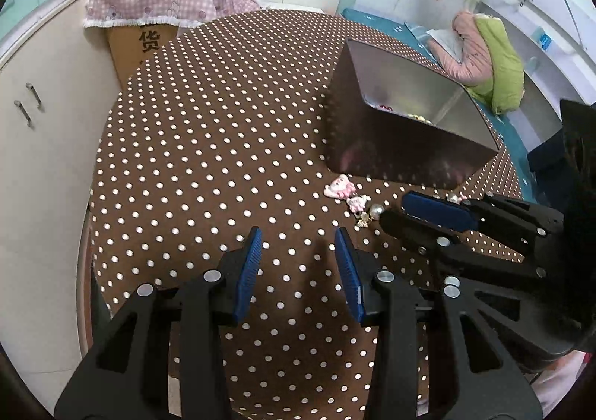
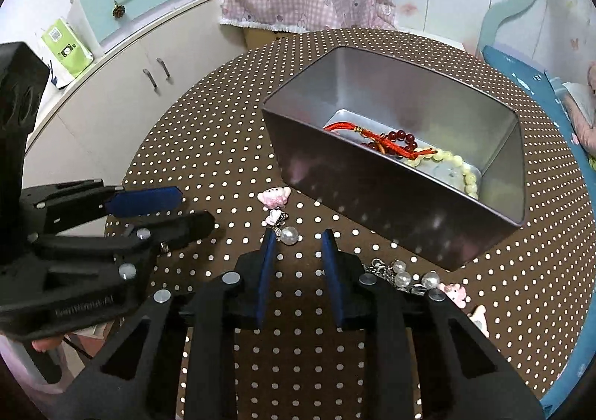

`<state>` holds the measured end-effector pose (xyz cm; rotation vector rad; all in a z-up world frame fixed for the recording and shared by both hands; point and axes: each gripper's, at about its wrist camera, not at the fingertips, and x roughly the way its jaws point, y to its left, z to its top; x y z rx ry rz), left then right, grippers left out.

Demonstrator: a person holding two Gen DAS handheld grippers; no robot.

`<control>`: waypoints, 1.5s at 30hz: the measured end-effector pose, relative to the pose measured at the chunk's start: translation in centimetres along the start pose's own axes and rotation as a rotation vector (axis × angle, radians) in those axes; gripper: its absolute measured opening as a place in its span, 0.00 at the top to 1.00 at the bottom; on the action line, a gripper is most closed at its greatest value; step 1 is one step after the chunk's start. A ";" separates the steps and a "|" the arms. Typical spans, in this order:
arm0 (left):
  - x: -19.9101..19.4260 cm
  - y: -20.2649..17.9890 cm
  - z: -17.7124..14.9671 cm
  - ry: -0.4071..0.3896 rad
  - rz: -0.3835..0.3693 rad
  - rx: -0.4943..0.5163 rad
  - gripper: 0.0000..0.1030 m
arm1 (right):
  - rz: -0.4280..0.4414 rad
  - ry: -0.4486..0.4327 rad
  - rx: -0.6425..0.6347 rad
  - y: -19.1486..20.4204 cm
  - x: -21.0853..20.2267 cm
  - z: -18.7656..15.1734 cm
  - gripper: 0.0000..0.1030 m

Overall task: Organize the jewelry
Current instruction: 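Withdraw both tools from the box toward the remaining charms, then grasp the pink bunny charm with the left tool while the right tool grasps a silver bead charm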

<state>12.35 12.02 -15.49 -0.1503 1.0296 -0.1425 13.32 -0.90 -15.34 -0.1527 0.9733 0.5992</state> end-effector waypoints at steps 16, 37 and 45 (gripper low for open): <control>0.5 0.6 0.2 0.017 -0.004 -0.019 0.60 | -0.008 0.008 -0.035 0.4 1.2 0.5 0.90; 3.7 -5.1 2.6 -0.011 -0.013 0.114 0.69 | -0.053 -0.106 0.093 -4.1 -4.3 -1.0 0.90; 4.1 -4.9 2.9 0.002 0.017 0.121 0.88 | -0.047 -0.109 0.107 -4.5 -4.4 -1.2 0.90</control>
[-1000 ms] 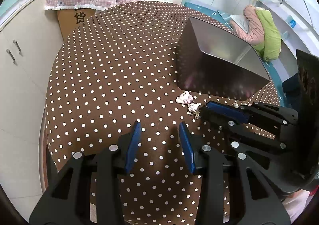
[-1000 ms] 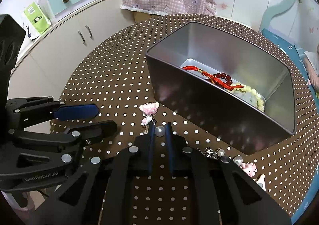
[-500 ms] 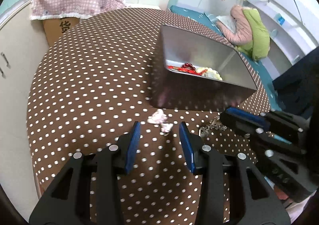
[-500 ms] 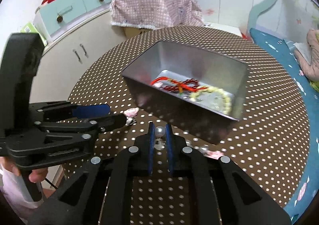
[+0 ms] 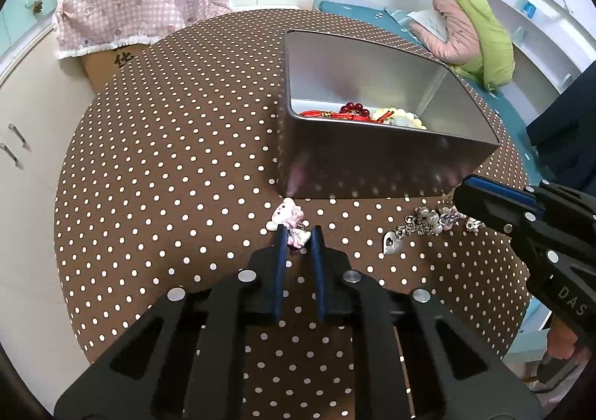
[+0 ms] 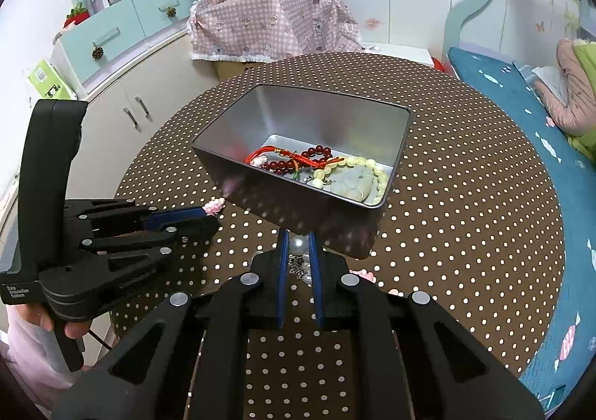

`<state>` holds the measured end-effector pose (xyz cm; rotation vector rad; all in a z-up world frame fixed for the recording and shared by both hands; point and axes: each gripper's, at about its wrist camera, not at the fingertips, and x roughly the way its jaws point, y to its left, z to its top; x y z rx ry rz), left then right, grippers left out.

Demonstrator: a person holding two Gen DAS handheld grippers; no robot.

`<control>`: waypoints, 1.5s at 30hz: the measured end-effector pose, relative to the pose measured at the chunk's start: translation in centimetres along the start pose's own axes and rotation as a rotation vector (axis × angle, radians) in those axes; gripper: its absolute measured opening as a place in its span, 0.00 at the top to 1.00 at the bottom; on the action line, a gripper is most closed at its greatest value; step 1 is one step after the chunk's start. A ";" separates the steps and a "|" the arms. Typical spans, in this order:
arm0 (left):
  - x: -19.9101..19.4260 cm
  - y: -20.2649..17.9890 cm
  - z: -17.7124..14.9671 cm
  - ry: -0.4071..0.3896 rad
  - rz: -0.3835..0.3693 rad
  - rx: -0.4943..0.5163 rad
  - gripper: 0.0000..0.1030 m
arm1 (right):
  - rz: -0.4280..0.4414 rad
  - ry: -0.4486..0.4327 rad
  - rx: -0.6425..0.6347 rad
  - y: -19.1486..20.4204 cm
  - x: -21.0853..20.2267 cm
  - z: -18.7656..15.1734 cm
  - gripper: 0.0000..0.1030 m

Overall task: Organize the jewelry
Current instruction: 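Grasp the pink bunny charm with the left tool while the right tool grasps a silver bead charm, then carry both charms over the grey box and open both tools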

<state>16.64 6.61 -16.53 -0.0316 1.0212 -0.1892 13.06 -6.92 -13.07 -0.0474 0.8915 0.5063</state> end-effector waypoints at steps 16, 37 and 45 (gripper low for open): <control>-3.5 0.3 -0.5 -0.061 -0.037 0.002 0.89 | -0.013 -0.068 -0.004 -0.3 -2.5 0.4 0.90; -5.5 -3.1 4.8 -0.154 -0.099 0.036 0.89 | -0.039 -0.100 0.056 -2.6 -2.1 2.9 0.90; -3.2 -2.6 5.7 -0.106 -0.078 0.002 0.88 | -0.037 -0.055 0.055 -3.0 0.0 3.4 0.90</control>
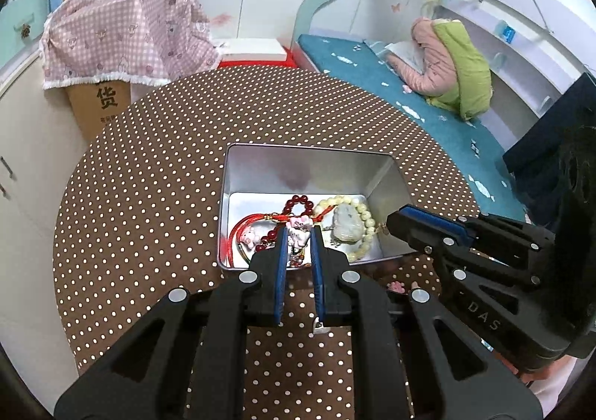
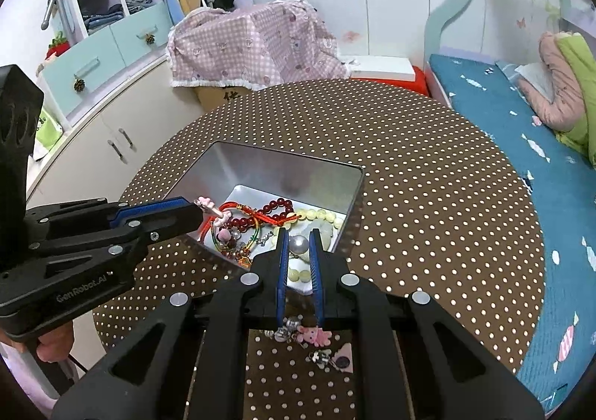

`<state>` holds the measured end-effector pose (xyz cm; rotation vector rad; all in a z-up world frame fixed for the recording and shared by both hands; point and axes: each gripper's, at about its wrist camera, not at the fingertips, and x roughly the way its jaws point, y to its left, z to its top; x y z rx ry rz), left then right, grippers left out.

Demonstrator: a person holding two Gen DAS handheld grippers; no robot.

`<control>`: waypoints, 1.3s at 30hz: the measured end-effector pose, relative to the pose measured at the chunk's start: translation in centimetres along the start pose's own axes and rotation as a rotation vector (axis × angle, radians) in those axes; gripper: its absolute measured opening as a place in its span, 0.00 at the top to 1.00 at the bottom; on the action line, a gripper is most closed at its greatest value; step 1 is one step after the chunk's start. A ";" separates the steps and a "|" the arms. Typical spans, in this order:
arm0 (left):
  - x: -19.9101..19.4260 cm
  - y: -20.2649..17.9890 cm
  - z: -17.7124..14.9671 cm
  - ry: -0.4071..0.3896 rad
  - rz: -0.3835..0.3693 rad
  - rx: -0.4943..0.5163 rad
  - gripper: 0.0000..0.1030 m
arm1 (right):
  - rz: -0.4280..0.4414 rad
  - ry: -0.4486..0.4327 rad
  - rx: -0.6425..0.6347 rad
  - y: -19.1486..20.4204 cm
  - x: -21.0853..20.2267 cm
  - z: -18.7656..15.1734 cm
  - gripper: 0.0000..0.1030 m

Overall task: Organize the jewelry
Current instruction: 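Carry both charms over the grey box and open both tools, then withdraw both tools from the box toward the silver chains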

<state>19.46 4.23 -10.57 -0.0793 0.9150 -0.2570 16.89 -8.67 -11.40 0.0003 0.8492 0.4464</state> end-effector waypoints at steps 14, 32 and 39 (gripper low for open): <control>1.2 0.6 0.2 0.020 0.000 -0.016 0.88 | -0.024 -0.001 -0.028 -1.9 1.8 2.4 0.90; 1.1 0.2 0.6 0.010 -0.005 0.001 0.83 | -0.008 -0.023 -0.030 -1.4 -0.5 2.1 0.90; 0.2 0.2 0.5 -0.009 -0.001 0.006 0.72 | -0.031 -0.040 -0.013 -1.7 -1.6 2.0 0.80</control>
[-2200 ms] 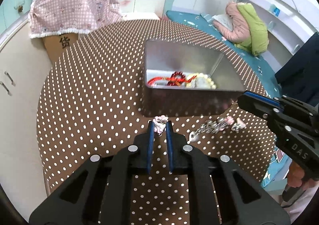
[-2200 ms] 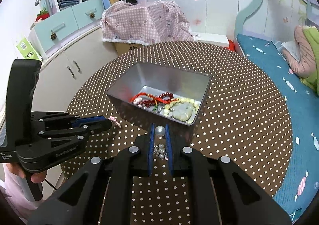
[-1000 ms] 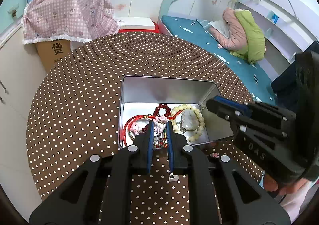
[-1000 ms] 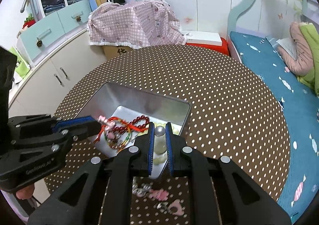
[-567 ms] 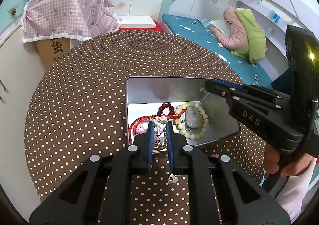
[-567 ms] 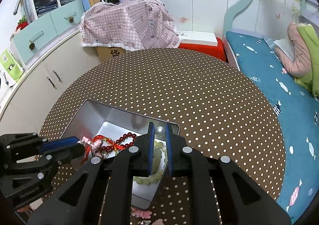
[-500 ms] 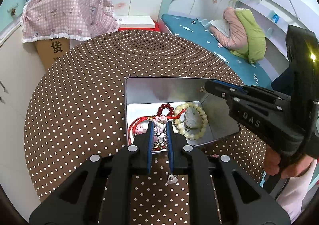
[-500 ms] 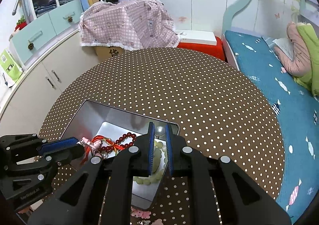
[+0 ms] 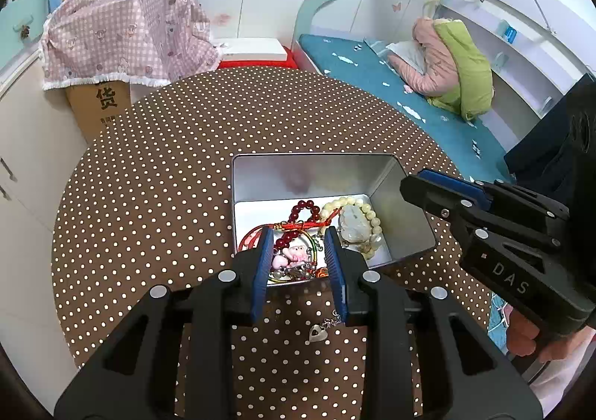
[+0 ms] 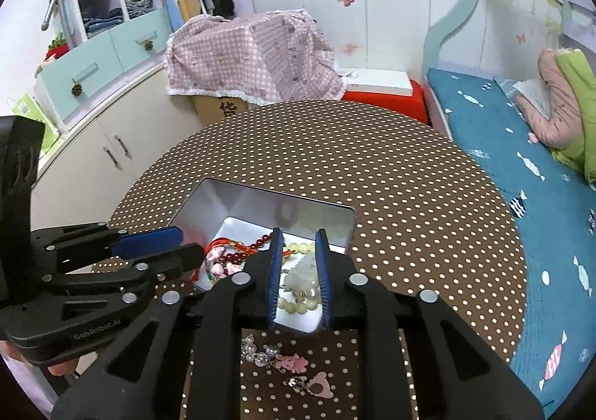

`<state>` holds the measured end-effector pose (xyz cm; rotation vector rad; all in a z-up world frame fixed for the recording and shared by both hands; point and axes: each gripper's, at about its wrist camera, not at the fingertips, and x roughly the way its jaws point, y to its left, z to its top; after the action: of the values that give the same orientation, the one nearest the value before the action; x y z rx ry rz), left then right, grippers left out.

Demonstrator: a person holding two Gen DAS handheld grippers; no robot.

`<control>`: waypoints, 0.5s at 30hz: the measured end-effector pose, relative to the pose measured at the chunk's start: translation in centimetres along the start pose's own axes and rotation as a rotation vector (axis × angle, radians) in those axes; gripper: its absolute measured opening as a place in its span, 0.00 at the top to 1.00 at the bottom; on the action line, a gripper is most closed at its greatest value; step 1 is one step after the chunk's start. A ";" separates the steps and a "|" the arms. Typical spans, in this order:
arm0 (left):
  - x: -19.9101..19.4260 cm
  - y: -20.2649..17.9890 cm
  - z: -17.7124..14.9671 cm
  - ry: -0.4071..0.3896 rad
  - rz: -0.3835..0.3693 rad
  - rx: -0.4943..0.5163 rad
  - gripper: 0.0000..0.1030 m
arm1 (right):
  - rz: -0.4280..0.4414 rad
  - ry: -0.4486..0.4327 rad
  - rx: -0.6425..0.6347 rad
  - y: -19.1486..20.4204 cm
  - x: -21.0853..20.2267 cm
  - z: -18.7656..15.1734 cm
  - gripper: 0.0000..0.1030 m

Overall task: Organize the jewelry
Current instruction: 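Withdraw both tools from the box toward the silver chains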

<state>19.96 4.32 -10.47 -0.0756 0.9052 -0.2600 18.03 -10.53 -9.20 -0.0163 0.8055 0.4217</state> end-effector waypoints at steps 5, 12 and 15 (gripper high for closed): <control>-0.9 -0.2 -0.4 -0.013 0.001 0.006 0.72 | -0.012 -0.012 0.014 -0.2 -0.9 -0.4 0.77; -2.2 -0.8 -1.7 -0.024 0.003 0.018 0.72 | -0.023 -0.028 0.017 0.0 -2.4 -1.5 0.73; -2.9 -1.1 -2.6 -0.025 0.004 0.029 0.72 | -0.040 -0.029 0.016 -0.2 -2.9 -2.4 0.69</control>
<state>15.98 4.07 -9.70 -0.0504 0.8763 -0.2674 14.61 -12.17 -8.87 -0.0112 0.7792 0.3769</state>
